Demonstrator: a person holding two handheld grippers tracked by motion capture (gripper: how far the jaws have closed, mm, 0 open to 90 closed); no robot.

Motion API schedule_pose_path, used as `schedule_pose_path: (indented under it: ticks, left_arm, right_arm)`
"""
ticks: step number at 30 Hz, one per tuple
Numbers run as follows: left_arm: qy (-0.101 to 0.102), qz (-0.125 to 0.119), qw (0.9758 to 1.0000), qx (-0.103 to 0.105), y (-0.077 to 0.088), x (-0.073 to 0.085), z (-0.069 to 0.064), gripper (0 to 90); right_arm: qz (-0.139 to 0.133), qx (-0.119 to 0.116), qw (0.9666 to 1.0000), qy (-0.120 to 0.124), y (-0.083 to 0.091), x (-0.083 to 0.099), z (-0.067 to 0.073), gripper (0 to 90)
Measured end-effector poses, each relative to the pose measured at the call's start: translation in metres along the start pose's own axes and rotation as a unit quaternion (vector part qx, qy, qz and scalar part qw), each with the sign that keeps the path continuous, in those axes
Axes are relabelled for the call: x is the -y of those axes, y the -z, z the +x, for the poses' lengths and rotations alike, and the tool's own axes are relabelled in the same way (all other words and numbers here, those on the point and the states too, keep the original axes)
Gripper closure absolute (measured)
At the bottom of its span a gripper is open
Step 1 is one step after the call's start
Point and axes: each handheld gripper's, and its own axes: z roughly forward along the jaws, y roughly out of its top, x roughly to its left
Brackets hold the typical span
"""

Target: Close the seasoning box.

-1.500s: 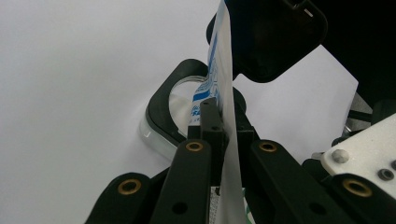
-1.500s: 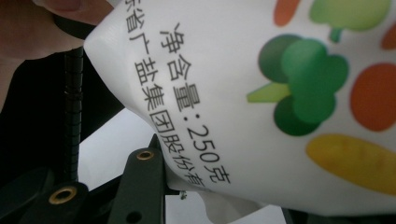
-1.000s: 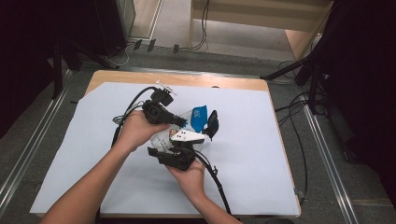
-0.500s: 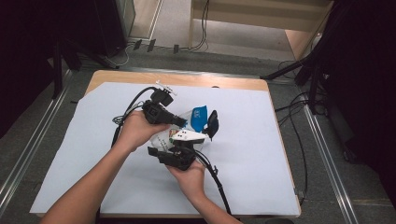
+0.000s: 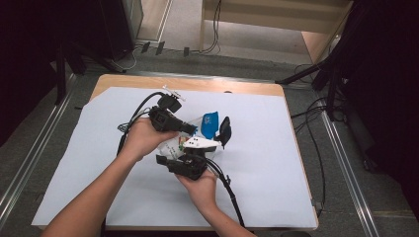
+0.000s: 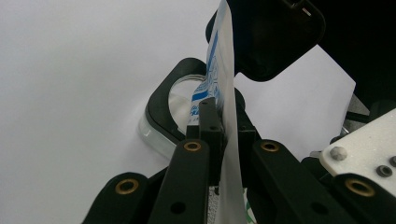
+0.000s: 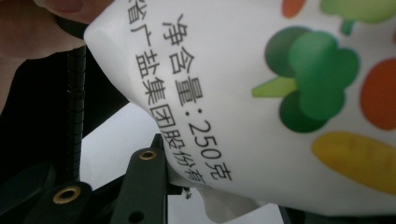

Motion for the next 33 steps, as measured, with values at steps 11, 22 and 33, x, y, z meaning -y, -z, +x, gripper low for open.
schedule_pose_path:
  ticks: [11,22,33]
  left_arm:
    - [-0.007,-0.001,1.0000,0.001,0.0001,0.0004,-0.0001,88.0]
    - [0.003,-0.002,1.0000,0.002,-0.0002,-0.0008,0.0006,89.7]
    - [0.008,-0.005,1.0000,0.002,0.0004,-0.0026,0.0018,89.7]
  right_arm:
    - [0.000,-0.002,1.0000,0.001,0.0014,-0.0013,-0.0007,65.1]
    - [0.006,0.006,0.9999,0.015,0.0000,-0.0024,0.0014,62.9]
    - [0.013,0.014,0.9996,0.022,0.0008,-0.0032,0.0021,64.6]
